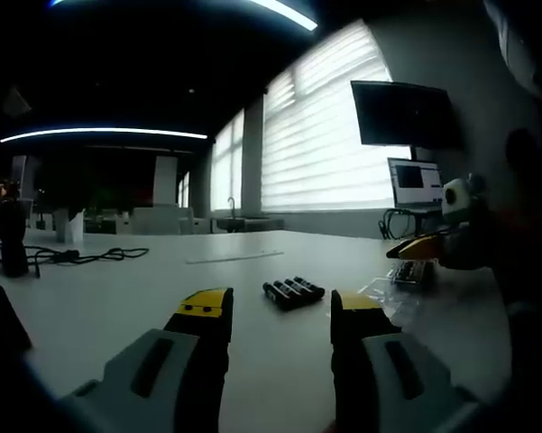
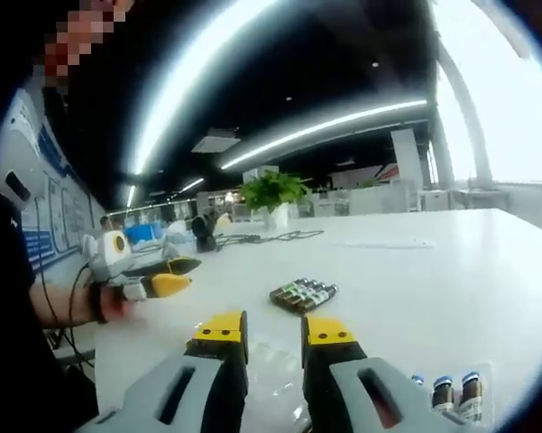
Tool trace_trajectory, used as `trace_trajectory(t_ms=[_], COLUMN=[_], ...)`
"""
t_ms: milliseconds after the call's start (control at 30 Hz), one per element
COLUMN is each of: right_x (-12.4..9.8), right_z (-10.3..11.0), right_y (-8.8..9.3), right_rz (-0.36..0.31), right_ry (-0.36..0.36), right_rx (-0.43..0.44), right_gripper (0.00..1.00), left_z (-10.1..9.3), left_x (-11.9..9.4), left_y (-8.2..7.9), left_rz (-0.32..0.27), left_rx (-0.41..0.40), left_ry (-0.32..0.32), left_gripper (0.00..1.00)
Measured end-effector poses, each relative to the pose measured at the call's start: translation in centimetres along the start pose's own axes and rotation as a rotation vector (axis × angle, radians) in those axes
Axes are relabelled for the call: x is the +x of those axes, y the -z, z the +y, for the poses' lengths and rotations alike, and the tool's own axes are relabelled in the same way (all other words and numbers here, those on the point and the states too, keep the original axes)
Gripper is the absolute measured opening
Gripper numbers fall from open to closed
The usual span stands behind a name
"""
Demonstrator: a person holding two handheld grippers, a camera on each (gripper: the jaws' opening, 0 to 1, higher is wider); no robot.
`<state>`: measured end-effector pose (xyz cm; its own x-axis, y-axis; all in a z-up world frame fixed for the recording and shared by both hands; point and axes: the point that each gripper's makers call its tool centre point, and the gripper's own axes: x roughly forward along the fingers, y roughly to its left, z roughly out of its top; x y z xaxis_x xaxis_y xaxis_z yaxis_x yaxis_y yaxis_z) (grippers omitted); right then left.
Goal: Grip medicine bottles put into box
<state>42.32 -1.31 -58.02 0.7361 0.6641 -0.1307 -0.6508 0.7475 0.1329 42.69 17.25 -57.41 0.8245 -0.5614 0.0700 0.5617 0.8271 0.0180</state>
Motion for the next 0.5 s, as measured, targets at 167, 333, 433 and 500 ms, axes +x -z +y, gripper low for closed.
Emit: trace_trajectory(t_ms=[167, 333, 433, 500], right_x=[1.0, 2.6, 3.5, 4.1], right_z=[-0.8, -1.5, -1.5, -1.6], right_y=[-0.6, -0.9, -0.7, -0.5], right_rz=[0.052, 0.124, 0.184, 0.219], right_ry=[-0.033, -0.069, -0.117, -0.139], right_rx=[-0.039, -0.101, -0.142, -0.178], right_gripper=[0.25, 0.31, 0.33, 0.34], left_z=[0.0, 0.2, 0.3, 0.3], left_x=[-0.1, -0.2, -0.2, -0.2], left_y=[-0.2, -0.4, -0.5, -0.5], left_rz=[-0.009, -0.018, -0.024, -0.027], left_rx=[-0.006, -0.015, -0.024, -0.028], left_ry=[-0.001, -0.006, -0.008, -0.006], left_gripper=[0.36, 0.36, 0.36, 0.36])
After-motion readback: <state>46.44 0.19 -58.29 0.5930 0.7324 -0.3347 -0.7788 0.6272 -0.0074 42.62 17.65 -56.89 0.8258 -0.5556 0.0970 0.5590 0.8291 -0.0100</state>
